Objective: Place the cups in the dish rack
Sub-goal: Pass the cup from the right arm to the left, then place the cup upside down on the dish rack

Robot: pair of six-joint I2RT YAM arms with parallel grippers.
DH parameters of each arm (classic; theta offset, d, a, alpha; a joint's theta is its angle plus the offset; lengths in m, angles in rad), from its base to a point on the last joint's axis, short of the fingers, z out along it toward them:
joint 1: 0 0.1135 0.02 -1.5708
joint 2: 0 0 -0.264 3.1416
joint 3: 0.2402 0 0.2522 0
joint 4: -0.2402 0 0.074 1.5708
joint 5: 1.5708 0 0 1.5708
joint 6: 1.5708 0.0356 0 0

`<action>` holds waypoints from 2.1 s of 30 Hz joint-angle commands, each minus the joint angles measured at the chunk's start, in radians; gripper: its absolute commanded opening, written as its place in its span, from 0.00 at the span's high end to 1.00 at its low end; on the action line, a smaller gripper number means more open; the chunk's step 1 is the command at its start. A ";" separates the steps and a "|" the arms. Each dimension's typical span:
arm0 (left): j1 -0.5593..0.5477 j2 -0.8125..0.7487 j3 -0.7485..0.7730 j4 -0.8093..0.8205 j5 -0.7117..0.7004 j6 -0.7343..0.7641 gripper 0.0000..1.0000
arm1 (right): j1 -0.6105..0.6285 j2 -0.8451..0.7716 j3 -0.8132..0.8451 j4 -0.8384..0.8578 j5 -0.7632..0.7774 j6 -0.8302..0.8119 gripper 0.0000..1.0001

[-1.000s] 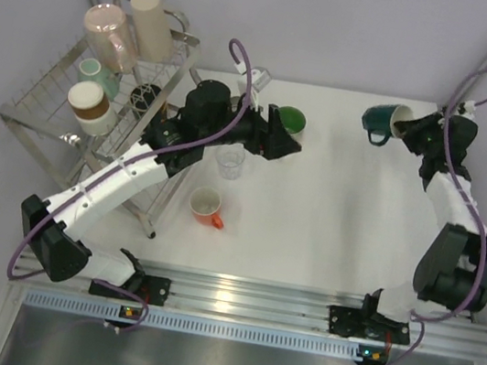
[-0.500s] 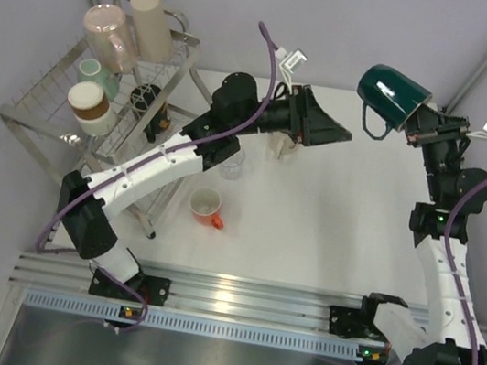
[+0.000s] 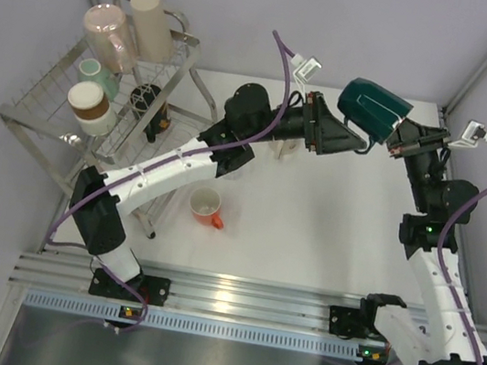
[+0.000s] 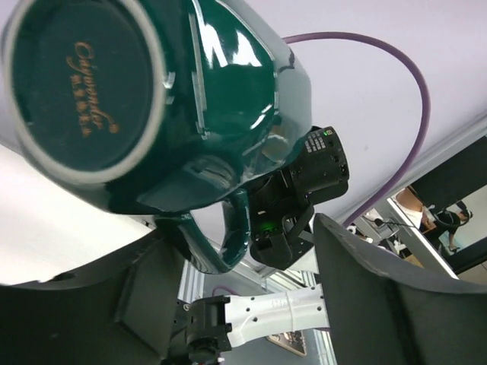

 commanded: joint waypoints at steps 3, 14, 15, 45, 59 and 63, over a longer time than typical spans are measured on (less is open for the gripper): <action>-0.012 0.006 0.029 0.128 -0.014 -0.009 0.38 | 0.024 -0.053 -0.012 0.130 0.036 0.048 1.00; -0.012 -0.039 -0.057 0.172 -0.083 -0.044 1.00 | 0.070 -0.076 -0.135 0.137 -0.005 0.012 1.00; -0.012 -0.049 -0.069 0.172 -0.088 -0.040 1.00 | 0.072 -0.076 -0.141 0.133 -0.009 0.003 1.00; -0.012 -0.358 -0.288 -0.561 -0.963 0.529 1.00 | 0.070 -0.296 -0.272 -0.367 -0.017 -0.290 0.64; -0.006 -0.277 -0.276 -0.917 -1.489 0.355 1.00 | 0.070 -0.330 -0.196 -0.499 0.009 -0.373 0.65; 0.048 -0.276 -0.287 -0.957 -1.427 0.280 1.00 | 0.070 -0.337 -0.169 -0.544 0.024 -0.408 0.65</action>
